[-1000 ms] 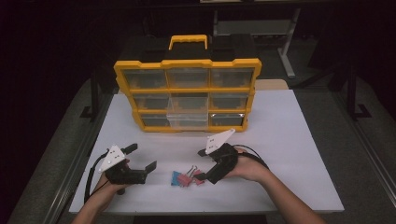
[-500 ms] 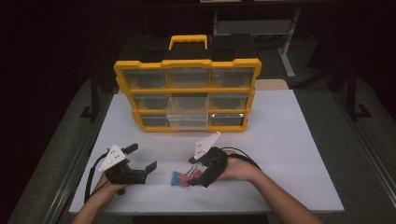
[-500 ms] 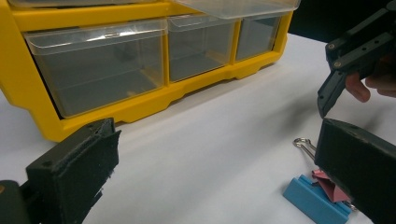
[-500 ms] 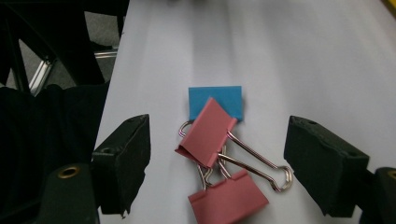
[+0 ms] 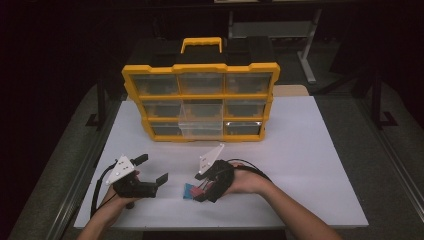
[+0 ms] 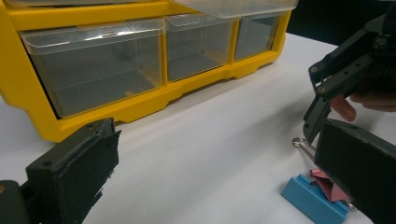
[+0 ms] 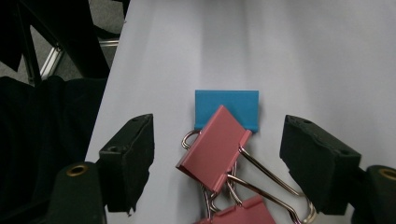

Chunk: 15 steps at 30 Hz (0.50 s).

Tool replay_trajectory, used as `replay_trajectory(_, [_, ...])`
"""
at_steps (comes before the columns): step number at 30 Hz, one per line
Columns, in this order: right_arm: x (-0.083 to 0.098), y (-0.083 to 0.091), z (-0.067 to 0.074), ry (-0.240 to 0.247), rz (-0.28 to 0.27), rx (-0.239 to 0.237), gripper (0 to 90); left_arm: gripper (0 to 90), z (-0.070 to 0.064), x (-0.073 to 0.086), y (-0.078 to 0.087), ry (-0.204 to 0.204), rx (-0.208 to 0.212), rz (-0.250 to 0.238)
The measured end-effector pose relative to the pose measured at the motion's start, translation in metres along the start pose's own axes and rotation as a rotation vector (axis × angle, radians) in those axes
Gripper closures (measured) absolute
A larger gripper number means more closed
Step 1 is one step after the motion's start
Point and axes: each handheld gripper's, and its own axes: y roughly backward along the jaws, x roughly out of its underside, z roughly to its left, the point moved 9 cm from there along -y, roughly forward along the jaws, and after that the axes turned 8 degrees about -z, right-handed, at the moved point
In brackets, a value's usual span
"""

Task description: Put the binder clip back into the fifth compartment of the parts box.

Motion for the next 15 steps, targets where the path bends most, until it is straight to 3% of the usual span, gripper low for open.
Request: replay_trajectory(15, [0.006, -0.016, -0.002, 0.020, 0.029, -0.033, 32.2, 0.0, -0.001, 0.001, 0.000, 0.004, 0.007, 0.005])
